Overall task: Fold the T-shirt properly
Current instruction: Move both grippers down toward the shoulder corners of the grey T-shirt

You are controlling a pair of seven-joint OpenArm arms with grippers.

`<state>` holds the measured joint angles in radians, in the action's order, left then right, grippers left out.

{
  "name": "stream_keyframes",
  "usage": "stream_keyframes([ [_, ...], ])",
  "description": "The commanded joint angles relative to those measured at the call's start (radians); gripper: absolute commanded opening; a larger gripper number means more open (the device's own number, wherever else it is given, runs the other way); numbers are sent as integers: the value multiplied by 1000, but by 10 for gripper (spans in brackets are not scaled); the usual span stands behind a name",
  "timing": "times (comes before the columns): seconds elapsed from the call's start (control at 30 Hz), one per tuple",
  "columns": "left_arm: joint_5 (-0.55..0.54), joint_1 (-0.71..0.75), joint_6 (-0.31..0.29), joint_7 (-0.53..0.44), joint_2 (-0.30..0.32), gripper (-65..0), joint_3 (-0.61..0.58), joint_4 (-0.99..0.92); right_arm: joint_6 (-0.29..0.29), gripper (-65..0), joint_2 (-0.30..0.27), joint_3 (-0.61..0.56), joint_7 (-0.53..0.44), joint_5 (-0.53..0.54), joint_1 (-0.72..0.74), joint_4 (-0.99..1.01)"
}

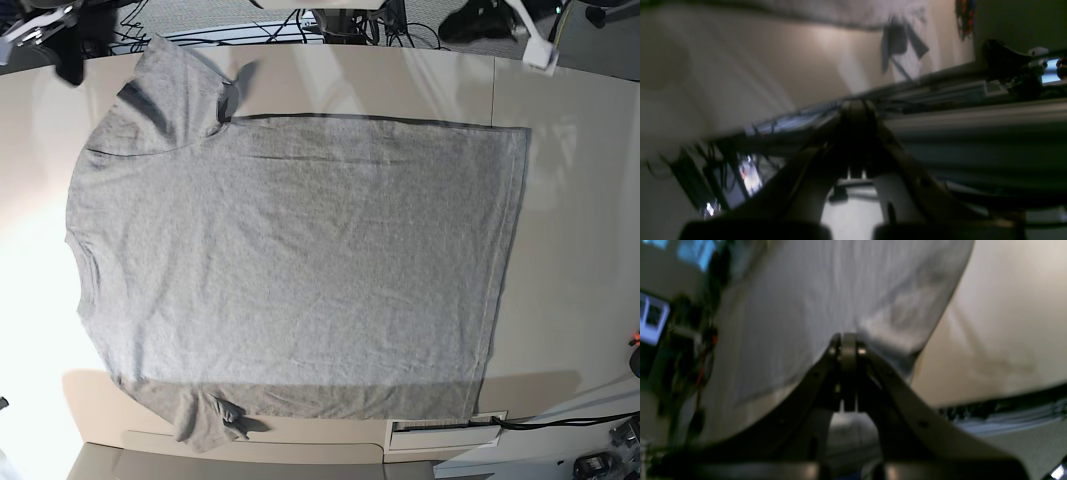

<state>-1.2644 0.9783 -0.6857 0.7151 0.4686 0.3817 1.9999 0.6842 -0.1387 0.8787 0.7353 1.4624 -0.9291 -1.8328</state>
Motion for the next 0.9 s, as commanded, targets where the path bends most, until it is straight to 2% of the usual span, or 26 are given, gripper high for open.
stream_keyframes([
  [0.0,-23,-5,-12,-6,10,-650,7,13,14,-650,21,23,-10,21,5,-11],
  [0.13,-23,-54,-12,19,11,-650,7,13,14,-650,105,47,-8,21,80,-11],
  [0.27,-23,-85,-12,22,11,-650,7,13,14,-650,148,45,27,21,153,-11],
  [0.33,-23,-92,-12,23,11,-650,7,13,-43,-650,165,45,21,21,169,-11],
  [0.4,-22,-95,-12,29,11,-650,7,13,-132,-650,180,45,9,-27,176,-11],
  [0.47,-23,-95,-12,29,11,-650,7,13,-162,-650,180,45,5,-95,181,-11],
  [0.5,-23,-95,-12,29,11,-650,7,13,-161,-581,178,45,2,-111,181,-11],
  [0.57,-23,-95,-12,29,11,-650,7,13,-161,-387,177,45,-3,-137,181,-11],
  [0.6,-23,-98,-12,30,11,-650,7,13,-161,-332,178,45,-8,-153,182,-11],
  [0.77,-11,-114,-12,30,11,-650,7,13,-162,-322,201,46,-80,-152,181,-11],
  [0.87,-12,-114,-12,31,10,-650,7,13,-162,-322,208,46,-32,-93,182,-11],
])
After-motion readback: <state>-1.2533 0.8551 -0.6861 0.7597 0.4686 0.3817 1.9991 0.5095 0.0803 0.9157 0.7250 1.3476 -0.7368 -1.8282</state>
